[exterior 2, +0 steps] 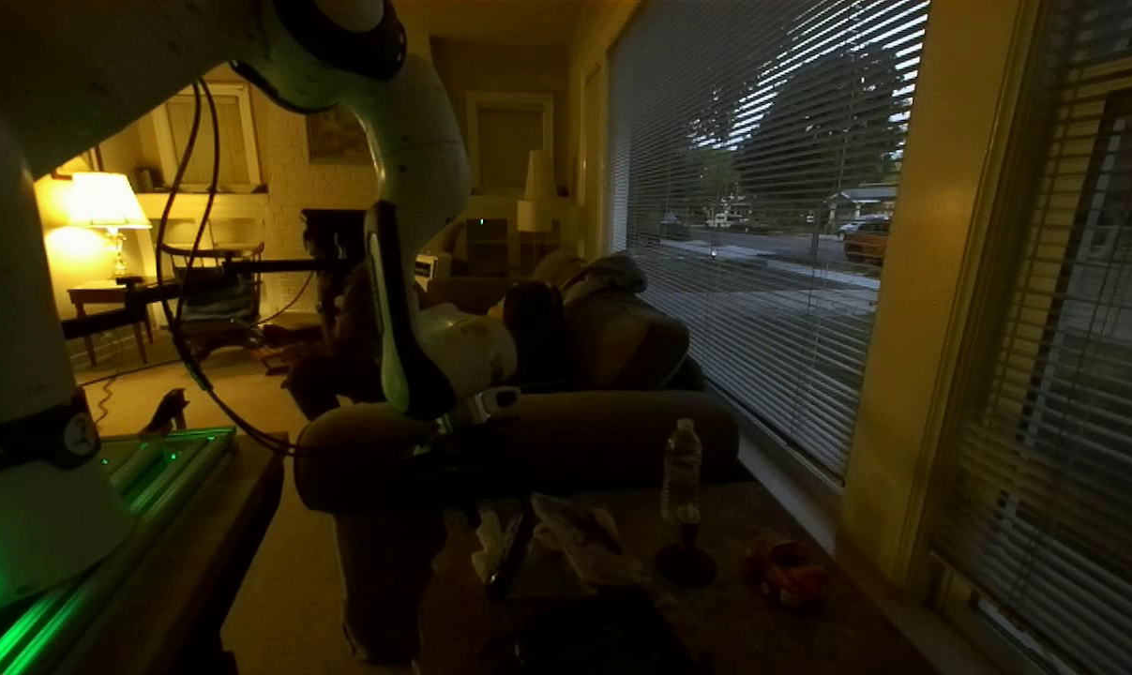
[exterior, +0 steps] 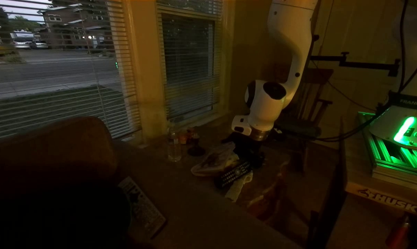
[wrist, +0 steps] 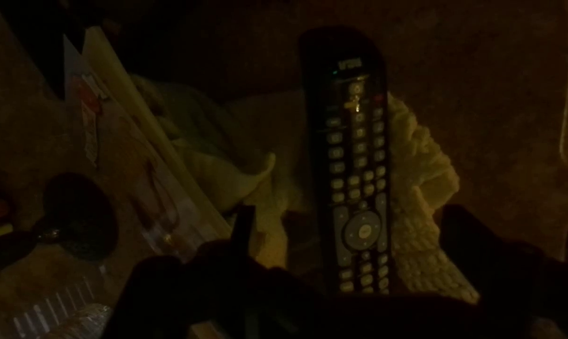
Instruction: Remove the black remote from the table and put it on the armrest of the couch
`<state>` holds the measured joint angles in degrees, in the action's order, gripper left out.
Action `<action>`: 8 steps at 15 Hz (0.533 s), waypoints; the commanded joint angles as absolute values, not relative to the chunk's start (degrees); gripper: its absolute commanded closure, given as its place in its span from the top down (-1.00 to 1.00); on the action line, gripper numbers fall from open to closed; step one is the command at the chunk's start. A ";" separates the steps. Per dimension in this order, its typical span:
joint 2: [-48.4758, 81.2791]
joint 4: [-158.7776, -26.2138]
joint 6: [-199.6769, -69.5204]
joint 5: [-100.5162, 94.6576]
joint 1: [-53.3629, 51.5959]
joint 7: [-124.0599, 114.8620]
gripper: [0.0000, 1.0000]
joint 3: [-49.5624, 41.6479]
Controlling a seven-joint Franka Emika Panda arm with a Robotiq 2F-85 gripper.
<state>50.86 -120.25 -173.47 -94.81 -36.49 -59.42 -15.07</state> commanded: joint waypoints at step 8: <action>52.75 -118.64 -170.31 -96.65 -38.23 -62.96 1.00 -14.57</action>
<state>51.47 -120.20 -172.28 -94.81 -36.86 -59.68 -14.81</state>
